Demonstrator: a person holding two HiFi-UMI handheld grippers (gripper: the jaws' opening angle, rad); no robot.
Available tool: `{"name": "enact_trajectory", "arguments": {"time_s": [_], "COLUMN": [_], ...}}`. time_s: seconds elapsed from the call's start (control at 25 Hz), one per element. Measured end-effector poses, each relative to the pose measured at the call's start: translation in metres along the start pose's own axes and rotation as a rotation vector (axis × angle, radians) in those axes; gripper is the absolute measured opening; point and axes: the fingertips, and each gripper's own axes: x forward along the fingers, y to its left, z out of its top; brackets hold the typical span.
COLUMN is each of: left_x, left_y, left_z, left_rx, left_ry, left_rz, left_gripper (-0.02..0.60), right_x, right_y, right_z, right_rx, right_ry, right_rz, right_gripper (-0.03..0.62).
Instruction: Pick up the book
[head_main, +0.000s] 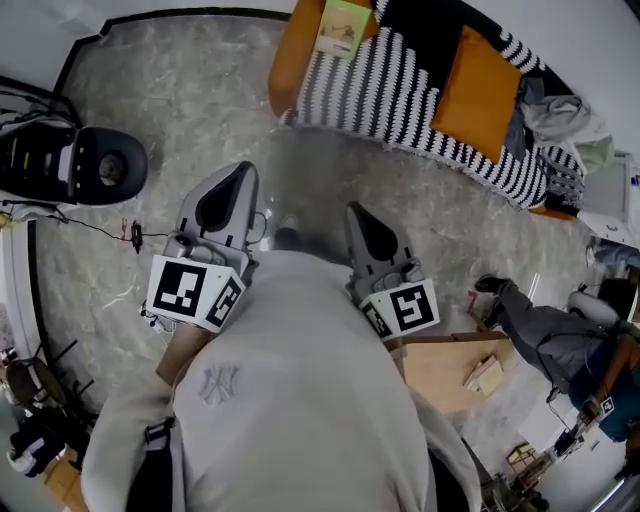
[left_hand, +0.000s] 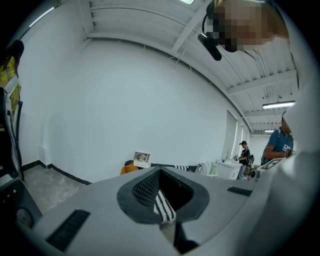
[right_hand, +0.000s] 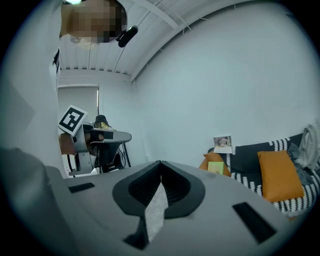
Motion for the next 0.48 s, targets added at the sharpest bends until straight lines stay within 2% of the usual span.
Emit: {"name": "enact_trajectory", "arguments": {"time_s": [0.48], "left_x": [0.022], "left_y": [0.002], "left_z": [-0.006], "left_rx": [-0.04], "left_ry": [0.023], "left_rz": [-0.058], "left_gripper": [0.009], "right_x": [0.005], "right_y": [-0.007], "right_z": [0.003], "right_rx": [0.006], "right_ry": [-0.01], "right_rz": [-0.07], "right_gripper": [0.018]}}
